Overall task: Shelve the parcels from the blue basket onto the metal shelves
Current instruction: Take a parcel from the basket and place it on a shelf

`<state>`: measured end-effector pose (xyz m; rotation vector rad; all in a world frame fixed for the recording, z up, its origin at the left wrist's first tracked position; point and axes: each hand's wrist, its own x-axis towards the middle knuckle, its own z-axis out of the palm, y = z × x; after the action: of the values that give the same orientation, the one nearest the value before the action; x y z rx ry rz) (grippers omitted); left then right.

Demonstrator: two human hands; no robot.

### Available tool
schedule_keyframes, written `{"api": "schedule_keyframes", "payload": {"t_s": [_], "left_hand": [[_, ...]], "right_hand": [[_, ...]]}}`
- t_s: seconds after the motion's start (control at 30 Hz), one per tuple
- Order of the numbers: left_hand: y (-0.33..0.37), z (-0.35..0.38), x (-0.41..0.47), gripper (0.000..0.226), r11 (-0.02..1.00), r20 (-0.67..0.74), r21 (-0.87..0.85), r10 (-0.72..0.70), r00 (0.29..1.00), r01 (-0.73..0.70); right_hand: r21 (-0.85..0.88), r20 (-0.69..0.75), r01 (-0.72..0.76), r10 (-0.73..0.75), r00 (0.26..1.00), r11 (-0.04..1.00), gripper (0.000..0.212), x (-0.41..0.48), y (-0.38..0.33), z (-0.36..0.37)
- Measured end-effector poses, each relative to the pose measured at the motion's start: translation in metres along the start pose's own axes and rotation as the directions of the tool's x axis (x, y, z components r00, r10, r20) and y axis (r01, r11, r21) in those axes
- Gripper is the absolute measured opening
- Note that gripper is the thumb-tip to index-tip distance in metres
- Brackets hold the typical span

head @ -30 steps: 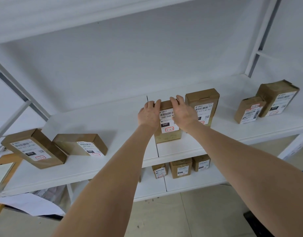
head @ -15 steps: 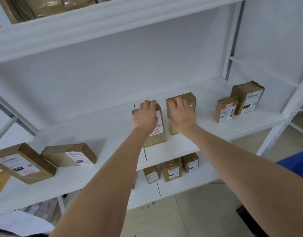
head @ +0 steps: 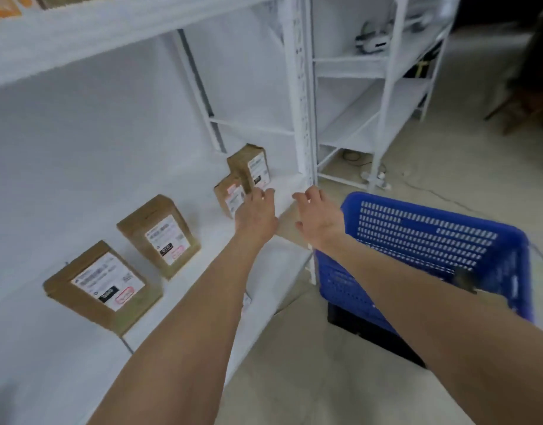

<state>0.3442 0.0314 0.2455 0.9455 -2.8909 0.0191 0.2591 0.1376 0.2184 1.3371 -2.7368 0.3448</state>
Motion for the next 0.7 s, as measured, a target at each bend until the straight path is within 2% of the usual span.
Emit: {"api": "schedule_keyframes", "payload": {"t_s": [0.13,0.3,0.47,0.7], "left_hand": [[0.096,0.033,0.011,0.055,0.972,0.082,-0.074,0.228,0.970,-0.222],[0.197,0.074,0.017,0.055,0.902,0.133,-0.113,0.428,0.894,-0.416],[0.281,0.126,0.038,0.056,0.886,0.254,-0.134,0.464,0.849,-0.444],[0.386,0.202,0.106,0.057,0.921,0.421,-0.129,0.387,0.820,-0.368]], "right_hand": [[-0.028,0.032,-0.239,0.239,0.970,0.971,0.055,-0.038,0.092,0.005],[-0.071,0.094,-0.468,0.473,0.876,0.881,0.055,-0.081,0.192,0.017],[-0.058,0.146,-0.587,0.589,0.795,0.807,0.055,-0.095,0.285,0.045],[-0.032,0.250,-0.613,0.600,0.760,0.790,0.056,-0.061,0.406,0.103]]}}
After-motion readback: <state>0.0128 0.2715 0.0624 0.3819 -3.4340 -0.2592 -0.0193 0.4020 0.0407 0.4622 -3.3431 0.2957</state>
